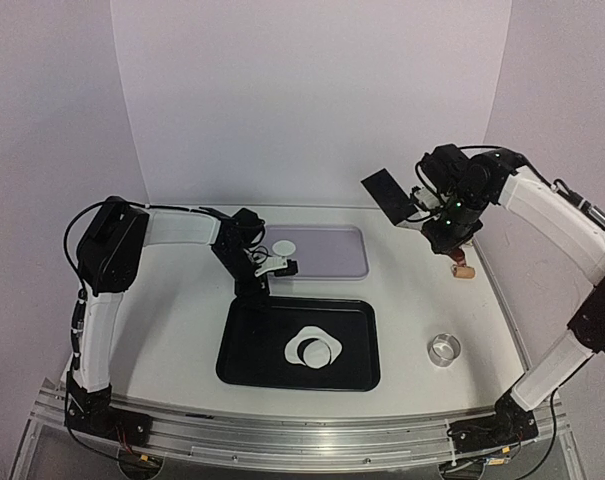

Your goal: Roll out the dumpling wrappers from the dough

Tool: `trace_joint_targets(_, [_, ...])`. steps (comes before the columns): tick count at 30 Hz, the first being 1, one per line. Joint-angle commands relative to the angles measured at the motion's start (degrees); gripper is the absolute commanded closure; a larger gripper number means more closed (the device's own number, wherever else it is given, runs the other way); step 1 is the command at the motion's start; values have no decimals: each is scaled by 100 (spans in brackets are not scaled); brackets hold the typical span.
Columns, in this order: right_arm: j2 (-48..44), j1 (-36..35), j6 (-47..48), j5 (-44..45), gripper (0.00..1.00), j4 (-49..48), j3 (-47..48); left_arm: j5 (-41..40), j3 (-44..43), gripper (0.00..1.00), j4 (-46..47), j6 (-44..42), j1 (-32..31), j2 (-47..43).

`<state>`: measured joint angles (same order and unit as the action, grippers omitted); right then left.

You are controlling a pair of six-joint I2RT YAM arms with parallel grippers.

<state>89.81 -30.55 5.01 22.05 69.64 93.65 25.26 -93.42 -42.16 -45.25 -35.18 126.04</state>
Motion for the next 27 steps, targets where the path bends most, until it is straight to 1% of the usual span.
trace_joint_targets(1, [-317, -413, 469, 746, 100, 175, -238, -123, -296, 45, 101, -127, -22, 210])
trace_joint_targets(3, [-425, -745, 613, 1032, 100, 195, -344, -115, -290, 57, 39, -163, -54, 247])
trace_joint_targets(5, [-503, -988, 741, 1320, 100, 213, -452, -80, -226, 67, -19, -215, -68, 240])
trace_joint_targets(10, [-800, -1455, 1273, 1906, 100, 211, -766, -45, -24, 91, -31, -302, -70, 148])
trace_joint_targets(12, [-913, -1789, 1618, 2073, 100, 210, -909, -75, 4, 99, -26, -329, -68, 129])
trace_joint_targets(15, [-1027, -2554, 2301, 2854, 100, 244, -1218, -114, 42, 100, -38, -400, -70, 100])
trace_joint_targets(18, [-1054, -2957, 2638, 3391, 100, 294, -1539, -111, 111, 100, -32, -513, -68, 49])
trace_joint_targets(22, [-1046, -3208, 3017, 3462, 100, 233, -1956, -49, 188, 100, -13, -667, -66, -5])
trace_joint_targets(27, [-843, -3265, 3404, 3548, 100, -115, -2245, 59, 135, 100, -118, -813, -72, 16])
